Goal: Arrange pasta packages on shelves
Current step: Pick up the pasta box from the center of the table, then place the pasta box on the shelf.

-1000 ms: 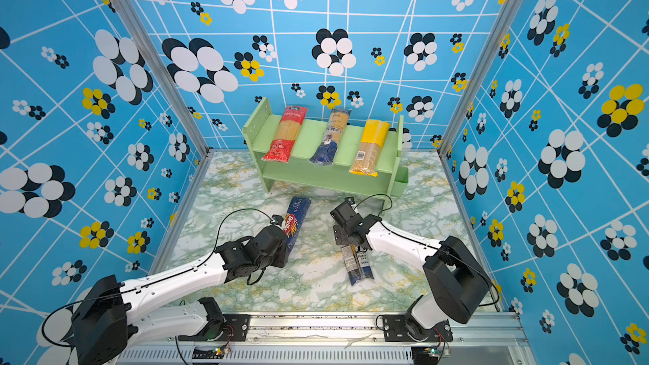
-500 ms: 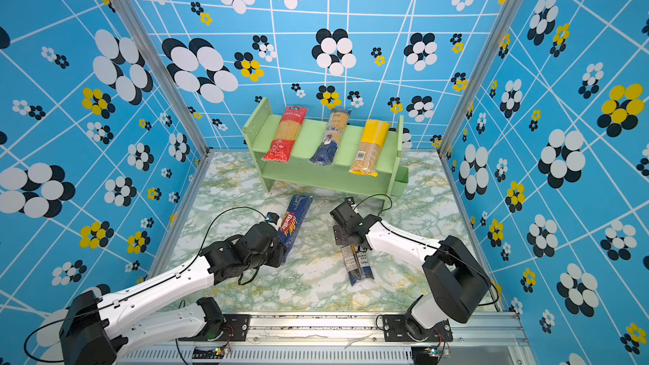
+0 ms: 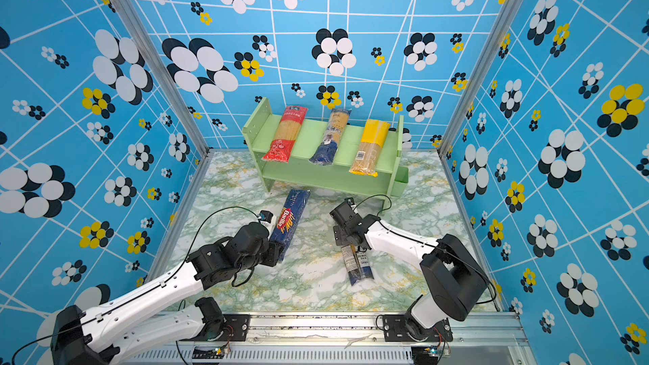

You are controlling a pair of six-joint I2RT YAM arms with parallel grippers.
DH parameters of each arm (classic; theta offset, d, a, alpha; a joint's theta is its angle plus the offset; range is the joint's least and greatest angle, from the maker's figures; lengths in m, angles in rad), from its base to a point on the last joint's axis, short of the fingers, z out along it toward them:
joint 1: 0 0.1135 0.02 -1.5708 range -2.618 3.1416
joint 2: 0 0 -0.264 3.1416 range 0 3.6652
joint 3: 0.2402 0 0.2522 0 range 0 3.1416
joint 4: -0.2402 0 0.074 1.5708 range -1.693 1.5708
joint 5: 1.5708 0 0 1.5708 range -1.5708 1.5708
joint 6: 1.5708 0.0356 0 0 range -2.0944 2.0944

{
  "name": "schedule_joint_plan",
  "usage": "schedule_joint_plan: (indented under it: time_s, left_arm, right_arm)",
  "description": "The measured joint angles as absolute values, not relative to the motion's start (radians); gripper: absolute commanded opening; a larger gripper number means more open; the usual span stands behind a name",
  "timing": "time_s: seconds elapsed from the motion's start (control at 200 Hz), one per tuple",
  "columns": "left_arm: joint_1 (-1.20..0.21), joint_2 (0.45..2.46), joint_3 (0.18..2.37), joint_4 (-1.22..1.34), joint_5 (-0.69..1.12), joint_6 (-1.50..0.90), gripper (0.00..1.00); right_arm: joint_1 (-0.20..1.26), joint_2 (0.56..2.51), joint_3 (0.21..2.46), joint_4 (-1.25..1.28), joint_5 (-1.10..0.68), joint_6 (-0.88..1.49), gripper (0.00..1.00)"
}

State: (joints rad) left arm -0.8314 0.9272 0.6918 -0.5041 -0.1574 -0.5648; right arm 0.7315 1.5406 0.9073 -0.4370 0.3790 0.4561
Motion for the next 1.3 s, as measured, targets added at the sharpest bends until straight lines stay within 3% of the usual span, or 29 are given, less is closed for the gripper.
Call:
schedule_joint_plan:
  time_s: [0.34,1.3]
  left_arm:
    - [-0.828,0.928,0.747,-0.513,-0.192,-0.549,0.00]
    - [-0.679,1.207,0.968,-0.440,-0.164,-0.373,0.00]
  right_arm:
    - [0.731,1.559,0.907,-0.430,0.360,0.456,0.99]
    - [0.731,1.563,0.907,-0.411,0.357,0.456,0.99]
